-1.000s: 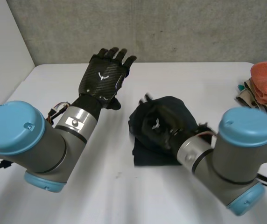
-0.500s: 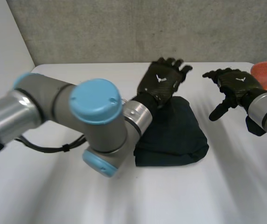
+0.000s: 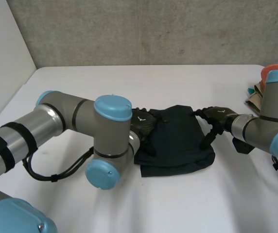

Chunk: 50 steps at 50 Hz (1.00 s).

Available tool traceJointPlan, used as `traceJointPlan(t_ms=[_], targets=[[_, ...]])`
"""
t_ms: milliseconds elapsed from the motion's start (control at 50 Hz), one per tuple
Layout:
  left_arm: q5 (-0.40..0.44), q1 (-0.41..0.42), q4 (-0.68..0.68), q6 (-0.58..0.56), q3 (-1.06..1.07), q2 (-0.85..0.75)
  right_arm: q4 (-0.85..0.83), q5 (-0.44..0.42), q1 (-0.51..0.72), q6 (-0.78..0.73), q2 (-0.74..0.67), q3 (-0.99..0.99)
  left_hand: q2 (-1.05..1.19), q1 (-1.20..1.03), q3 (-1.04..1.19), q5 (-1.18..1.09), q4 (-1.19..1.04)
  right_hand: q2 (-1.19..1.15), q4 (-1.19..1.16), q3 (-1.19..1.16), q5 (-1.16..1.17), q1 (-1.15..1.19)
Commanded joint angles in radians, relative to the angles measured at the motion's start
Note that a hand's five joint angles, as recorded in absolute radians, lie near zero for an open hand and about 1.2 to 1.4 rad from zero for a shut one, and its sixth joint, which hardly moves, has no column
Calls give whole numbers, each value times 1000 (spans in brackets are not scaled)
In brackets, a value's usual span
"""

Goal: Fold the laundry.

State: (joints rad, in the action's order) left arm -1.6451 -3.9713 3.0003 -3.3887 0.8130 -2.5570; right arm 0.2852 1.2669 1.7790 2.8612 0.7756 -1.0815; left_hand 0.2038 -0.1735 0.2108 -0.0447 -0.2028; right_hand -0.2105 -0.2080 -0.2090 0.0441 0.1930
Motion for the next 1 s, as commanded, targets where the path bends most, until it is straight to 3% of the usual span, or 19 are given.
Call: traceJointPlan(t_ms=[20, 160, 240, 440, 560, 760, 980, 1000], targets=[[13, -25, 9, -17, 24, 35, -17, 129, 10, -201, 48, 5, -29, -1, -36, 45, 28, 36, 33, 34, -44, -18], [28, -26, 66, -11, 72, 198, -84, 147, 66, -220, 174, -30, -29, -1, -36, 45, 28, 36, 33, 34, -44, -18], [86, -26, 124, -9, 139, 310, -161, 149, 111, -235, 296, -151, -29, -1, -36, 45, 28, 36, 33, 34, -44, -18], [382, -66, 157, 89, 270, 534, -444, 137, 212, -253, 543, -647, -29, -1, -36, 45, 28, 36, 33, 34, -44, -18], [502, -97, 158, 198, 316, 592, -648, 149, 276, -241, 541, -850, -29, -1, -36, 45, 28, 36, 33, 34, -44, -18], [516, -98, 160, 216, 356, 595, -994, 255, 297, -220, 340, -881, -29, -1, -36, 45, 28, 36, 33, 34, -44, -18], [515, -92, 167, 220, 384, 594, -1017, 266, 295, -223, 168, -693, -28, -2, -35, 44, 27, 36, 33, 34, -44, -18], [515, -92, 167, 220, 384, 594, -1031, 261, 290, -214, 168, -684, -28, -2, -35, 44, 27, -194, -197, -196, 186, 212]])
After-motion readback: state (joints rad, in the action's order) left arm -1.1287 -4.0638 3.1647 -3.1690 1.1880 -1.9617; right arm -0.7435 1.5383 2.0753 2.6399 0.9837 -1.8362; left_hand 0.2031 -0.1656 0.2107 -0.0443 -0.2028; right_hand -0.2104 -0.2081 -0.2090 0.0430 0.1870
